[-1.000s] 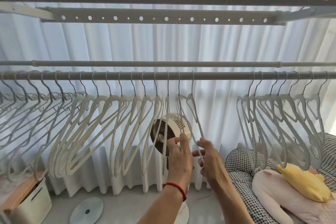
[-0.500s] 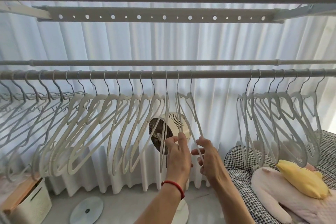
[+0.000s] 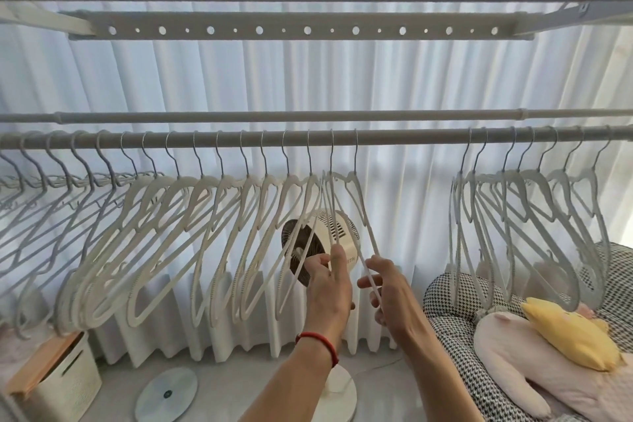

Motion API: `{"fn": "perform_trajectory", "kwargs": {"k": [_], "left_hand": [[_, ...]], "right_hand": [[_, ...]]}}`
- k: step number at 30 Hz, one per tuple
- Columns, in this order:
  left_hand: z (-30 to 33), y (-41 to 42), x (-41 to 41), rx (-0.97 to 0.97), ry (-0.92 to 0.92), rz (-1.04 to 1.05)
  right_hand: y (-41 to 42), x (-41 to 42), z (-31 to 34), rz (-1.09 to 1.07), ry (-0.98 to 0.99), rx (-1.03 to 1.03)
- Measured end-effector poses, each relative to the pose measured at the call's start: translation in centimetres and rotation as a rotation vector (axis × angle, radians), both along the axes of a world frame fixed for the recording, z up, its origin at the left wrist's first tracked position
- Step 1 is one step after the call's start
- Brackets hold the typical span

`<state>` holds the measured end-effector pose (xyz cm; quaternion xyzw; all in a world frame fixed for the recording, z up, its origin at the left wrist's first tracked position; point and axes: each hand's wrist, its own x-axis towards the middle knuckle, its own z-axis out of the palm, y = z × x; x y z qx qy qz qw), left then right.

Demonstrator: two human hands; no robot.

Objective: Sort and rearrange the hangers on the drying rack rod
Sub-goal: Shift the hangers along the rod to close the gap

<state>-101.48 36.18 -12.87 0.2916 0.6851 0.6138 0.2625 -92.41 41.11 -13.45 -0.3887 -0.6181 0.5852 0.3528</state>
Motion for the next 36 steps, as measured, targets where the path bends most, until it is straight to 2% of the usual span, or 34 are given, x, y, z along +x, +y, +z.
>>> {"fn": "perform_trajectory", "kwargs": {"k": [14,18,22,24,27,31,36], "left_hand": [[0.4,-0.4,0.5,0.007,-0.010,-0.022],[0.7,-1.6,1.6,0.039,0.213,-0.027],[1.4,-3.6,3.3,0.185,0.678,0.051],[2.1,-3.8,4.0,0.317,0.811,0.065],[3.3,-3.3,5.0,0.440,0.759,-0.017],[5.0,-2.2,7.1,0.350,0.819,-0.142],[7.2,0.5,10.5,0.148,0.623,-0.319]], "right_hand": [[-0.7,1.0,1.1,0.014,-0.045,0.037],[-2.7,2.3,2.3,-0.001,-0.038,0.135],[-4.4,4.0,2.8,-0.169,-0.177,0.380],[-5.0,4.8,3.4,-0.275,-0.174,0.487],[-4.9,6.2,4.1,-0.448,-0.149,0.580],[-4.0,8.4,4.4,-0.583,-0.104,0.555],[-1.7,10.4,4.6,-0.457,-0.204,0.382]]}}
